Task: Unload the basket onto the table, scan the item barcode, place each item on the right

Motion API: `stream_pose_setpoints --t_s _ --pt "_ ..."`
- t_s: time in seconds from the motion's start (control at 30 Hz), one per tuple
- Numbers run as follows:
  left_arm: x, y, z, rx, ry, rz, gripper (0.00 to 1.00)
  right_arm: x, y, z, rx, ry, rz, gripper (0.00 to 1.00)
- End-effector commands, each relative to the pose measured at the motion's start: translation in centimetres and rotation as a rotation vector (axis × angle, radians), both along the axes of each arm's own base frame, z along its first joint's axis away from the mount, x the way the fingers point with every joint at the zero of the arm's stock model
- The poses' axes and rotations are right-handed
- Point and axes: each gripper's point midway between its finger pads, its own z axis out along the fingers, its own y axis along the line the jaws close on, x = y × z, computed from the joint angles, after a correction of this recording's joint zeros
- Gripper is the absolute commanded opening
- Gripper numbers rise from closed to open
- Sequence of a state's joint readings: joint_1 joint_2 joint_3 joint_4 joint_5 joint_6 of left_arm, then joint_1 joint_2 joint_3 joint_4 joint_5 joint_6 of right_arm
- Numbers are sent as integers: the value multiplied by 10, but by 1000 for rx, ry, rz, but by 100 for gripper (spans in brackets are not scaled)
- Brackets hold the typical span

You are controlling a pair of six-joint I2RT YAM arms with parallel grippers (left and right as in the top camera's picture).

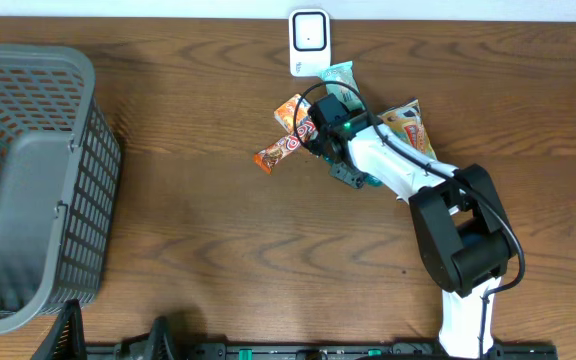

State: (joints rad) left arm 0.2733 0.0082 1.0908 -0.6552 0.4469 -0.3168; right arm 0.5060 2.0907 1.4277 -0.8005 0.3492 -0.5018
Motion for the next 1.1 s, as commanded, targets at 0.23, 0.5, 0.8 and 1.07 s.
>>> stream_pose_setpoints --t_s 0.23,0.5,0.8,1.07 --pt "-6 -4 4 19 -20 -5 98 -51 57 8 364 309 -22 37" --pt "-6 -4 3 18 -17 -5 98 -61 72 16 462 373 -19 42" --pt "-6 -4 3 18 -16 -5 98 -53 75 23 472 346 -58 71" --pt "-5 -3 1 15 -6 -5 98 -39 82 56 486 315 -67 88"
